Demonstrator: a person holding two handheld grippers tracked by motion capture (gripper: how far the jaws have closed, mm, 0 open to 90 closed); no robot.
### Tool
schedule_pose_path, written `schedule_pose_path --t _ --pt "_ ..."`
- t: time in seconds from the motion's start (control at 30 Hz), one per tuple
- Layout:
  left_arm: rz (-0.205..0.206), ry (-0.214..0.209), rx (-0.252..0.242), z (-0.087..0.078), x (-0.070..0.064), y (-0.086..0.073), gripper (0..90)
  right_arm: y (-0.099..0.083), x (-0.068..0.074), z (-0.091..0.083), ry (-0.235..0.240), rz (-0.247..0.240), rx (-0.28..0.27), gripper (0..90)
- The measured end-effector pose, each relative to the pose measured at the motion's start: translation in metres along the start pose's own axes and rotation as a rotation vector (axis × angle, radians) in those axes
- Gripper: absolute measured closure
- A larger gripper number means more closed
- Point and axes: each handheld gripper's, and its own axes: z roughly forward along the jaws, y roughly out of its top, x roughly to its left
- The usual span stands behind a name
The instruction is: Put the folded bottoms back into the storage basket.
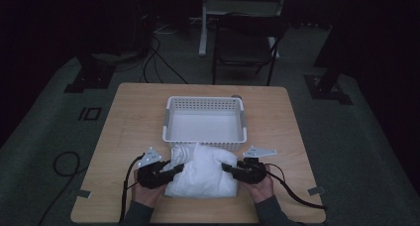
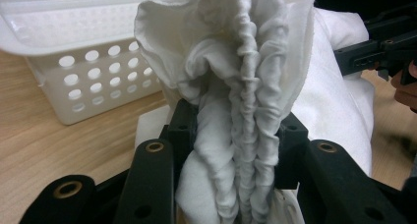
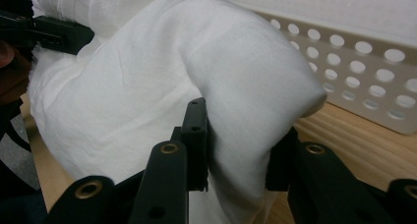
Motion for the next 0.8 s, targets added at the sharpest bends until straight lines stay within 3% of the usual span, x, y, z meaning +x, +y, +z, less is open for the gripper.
schedule_pose_path --t 0.8 --pt "0.028 0.006 -0.025 -0.010 -0.004 0.018 62.4 0.019 0.005 -0.012 -0.012 -0.033 -0.041 69.8"
